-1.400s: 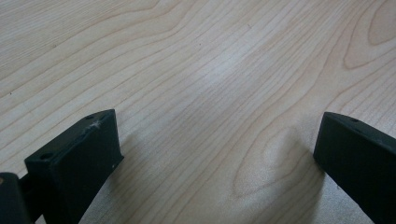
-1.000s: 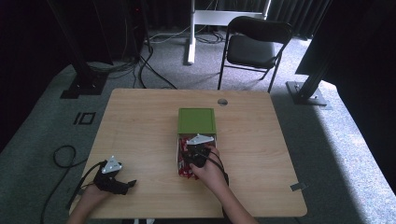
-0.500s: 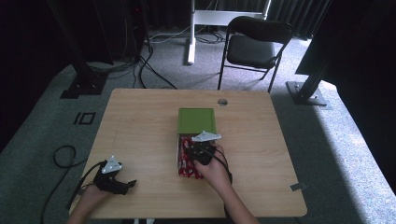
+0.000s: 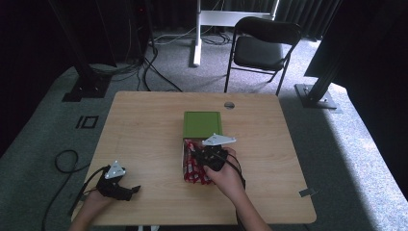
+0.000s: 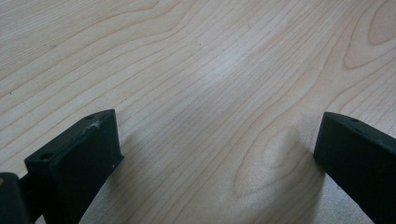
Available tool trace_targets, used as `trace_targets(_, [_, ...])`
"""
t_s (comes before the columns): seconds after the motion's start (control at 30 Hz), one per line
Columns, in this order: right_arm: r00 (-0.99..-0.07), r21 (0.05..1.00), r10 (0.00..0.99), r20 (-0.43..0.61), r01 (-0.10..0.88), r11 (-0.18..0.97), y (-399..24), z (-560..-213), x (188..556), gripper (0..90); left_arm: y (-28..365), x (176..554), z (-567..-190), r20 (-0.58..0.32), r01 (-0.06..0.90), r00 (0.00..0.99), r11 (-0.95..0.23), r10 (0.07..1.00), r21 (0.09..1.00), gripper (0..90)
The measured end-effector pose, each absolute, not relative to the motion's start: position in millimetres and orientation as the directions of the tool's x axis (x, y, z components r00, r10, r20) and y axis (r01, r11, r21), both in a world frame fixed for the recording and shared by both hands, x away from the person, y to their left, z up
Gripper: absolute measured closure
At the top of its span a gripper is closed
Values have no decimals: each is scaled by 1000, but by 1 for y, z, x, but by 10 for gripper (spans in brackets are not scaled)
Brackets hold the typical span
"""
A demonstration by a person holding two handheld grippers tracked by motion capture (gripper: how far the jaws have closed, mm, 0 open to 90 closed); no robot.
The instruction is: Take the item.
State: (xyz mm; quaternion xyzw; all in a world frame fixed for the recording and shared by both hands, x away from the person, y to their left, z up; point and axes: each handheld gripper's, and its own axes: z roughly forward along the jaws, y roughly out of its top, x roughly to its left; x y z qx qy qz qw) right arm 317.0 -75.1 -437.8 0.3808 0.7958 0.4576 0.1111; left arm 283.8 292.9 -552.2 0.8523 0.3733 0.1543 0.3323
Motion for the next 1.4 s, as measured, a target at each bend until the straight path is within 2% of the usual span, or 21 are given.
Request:
trace_targets(0.57, [-702,861,698,138,434,265,-88,-409,301,792,293,284,-552,15,534,673,-499,739,682,14])
trace_targets(0.87, [-652,897,753,93,382,220,-104,-396,308,794,293,284,-552,17,532,674,-501,739,682,14])
trace_targets(1.4, [-518,921,852,81,366,135,-137,-395,327,794,293,284,-552,16,532,674,-500,739,684,14])
